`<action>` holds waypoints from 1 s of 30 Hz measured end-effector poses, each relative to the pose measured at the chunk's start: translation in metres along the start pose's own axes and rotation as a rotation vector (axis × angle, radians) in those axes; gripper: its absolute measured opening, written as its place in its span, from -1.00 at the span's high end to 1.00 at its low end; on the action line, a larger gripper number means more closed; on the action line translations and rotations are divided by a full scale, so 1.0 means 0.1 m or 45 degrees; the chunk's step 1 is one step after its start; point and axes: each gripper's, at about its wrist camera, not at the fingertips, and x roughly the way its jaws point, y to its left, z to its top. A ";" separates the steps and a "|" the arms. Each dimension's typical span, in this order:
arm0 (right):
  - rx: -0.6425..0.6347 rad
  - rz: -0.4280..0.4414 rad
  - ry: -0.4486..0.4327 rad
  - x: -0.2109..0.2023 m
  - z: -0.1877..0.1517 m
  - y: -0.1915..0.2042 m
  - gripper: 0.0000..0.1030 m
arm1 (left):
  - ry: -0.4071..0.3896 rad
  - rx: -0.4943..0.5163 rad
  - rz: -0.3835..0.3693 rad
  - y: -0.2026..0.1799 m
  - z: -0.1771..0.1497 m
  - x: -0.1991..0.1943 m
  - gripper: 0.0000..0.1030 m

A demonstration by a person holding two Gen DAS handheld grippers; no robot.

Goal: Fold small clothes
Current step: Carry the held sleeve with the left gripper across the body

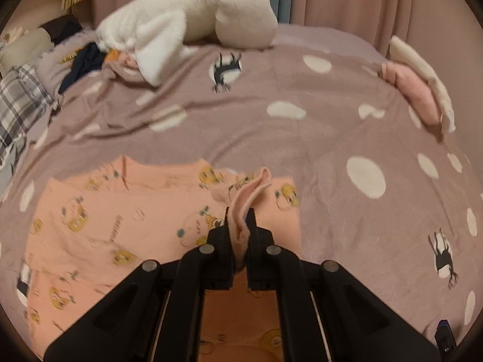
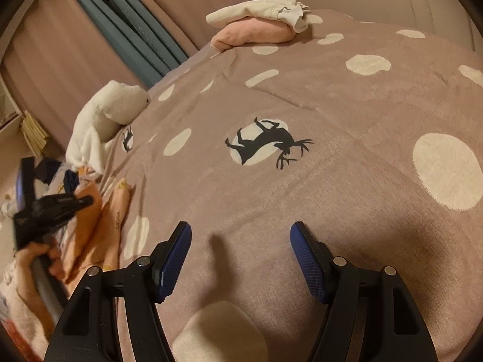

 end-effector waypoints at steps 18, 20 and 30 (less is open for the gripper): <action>-0.011 -0.014 0.001 0.02 0.02 0.02 -0.37 | -0.024 0.101 0.038 -0.28 -0.28 0.07 0.89; -0.010 -0.015 0.004 0.02 0.02 0.02 -0.37 | -0.018 0.103 0.042 -0.28 -0.29 0.08 0.89; -0.003 -0.006 -0.001 0.03 0.02 0.00 -0.37 | -0.002 0.118 0.049 -0.31 -0.31 0.10 0.81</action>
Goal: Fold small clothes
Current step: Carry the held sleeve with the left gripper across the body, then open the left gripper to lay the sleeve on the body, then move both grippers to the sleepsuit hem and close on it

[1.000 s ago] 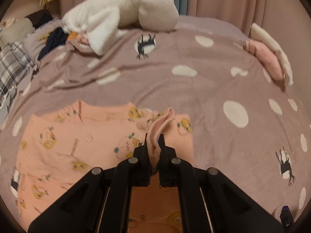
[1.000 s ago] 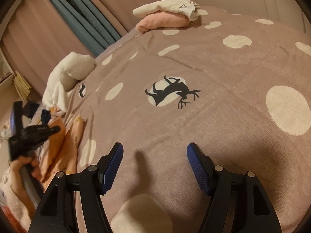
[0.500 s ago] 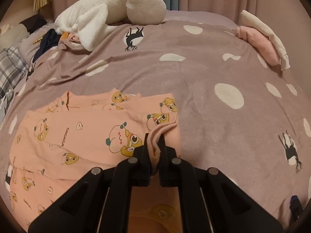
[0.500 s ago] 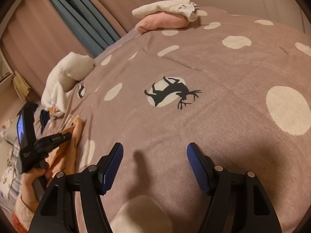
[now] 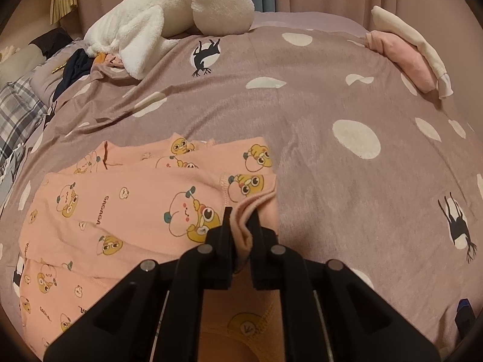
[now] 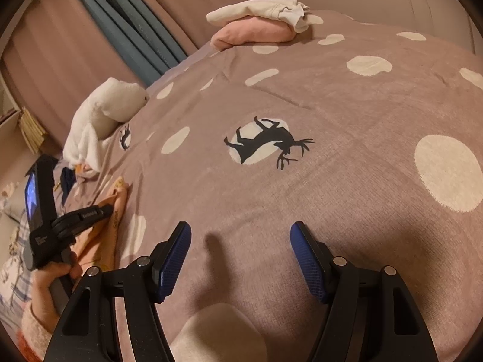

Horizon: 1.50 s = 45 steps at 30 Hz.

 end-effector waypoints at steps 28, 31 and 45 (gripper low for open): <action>-0.142 -0.131 0.021 0.03 -0.12 0.20 -0.72 | -0.104 0.037 -0.072 1.34 -0.50 -1.29 -0.99; -0.190 -0.184 0.031 0.05 -0.16 0.27 -0.77 | -0.136 0.041 0.059 1.70 -0.76 -1.40 -0.99; -0.354 -0.153 0.150 -0.24 -0.40 0.59 -0.81 | -0.034 -0.215 -0.006 2.83 -1.85 -1.56 -0.99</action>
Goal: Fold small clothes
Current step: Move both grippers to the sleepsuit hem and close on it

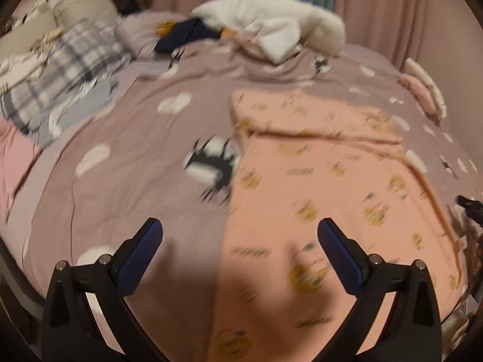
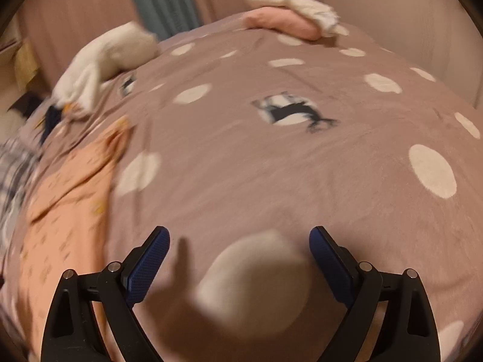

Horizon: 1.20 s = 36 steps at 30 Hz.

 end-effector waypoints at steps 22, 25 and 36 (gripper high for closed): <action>-0.071 0.560 0.201 -0.52 -1.02 0.46 -0.81 | 0.071 -0.066 -0.575 0.37 -0.83 -0.18 -0.97; -0.025 0.617 0.200 -0.53 -1.06 0.46 -0.78 | 0.102 -0.140 -0.677 0.43 -0.82 -0.18 -0.97; 0.069 0.690 0.202 -0.55 -1.24 0.51 -0.56 | 0.149 -0.291 -0.860 0.59 -0.97 -0.26 -0.81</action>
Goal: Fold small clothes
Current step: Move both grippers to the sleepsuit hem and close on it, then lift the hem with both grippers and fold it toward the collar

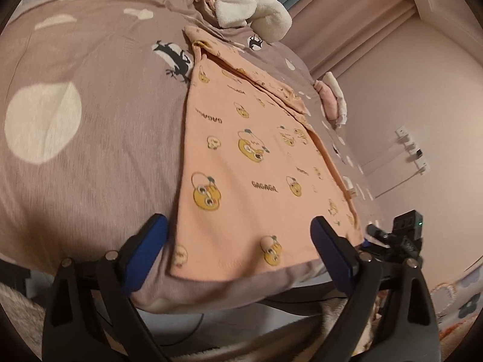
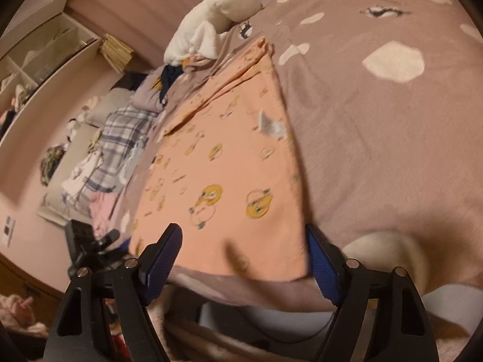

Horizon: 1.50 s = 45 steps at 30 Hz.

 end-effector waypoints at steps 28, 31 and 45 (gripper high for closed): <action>0.053 0.006 -0.086 -0.10 0.20 0.22 0.83 | 0.007 -0.190 0.144 -0.10 0.22 -0.41 0.92; 0.032 0.039 -0.103 -0.09 0.29 0.30 0.83 | 0.004 -0.208 0.087 -0.13 0.32 -0.39 0.92; 0.051 0.067 -0.138 0.22 1.11 0.35 0.84 | -0.008 -0.190 0.090 -0.33 1.37 0.09 0.92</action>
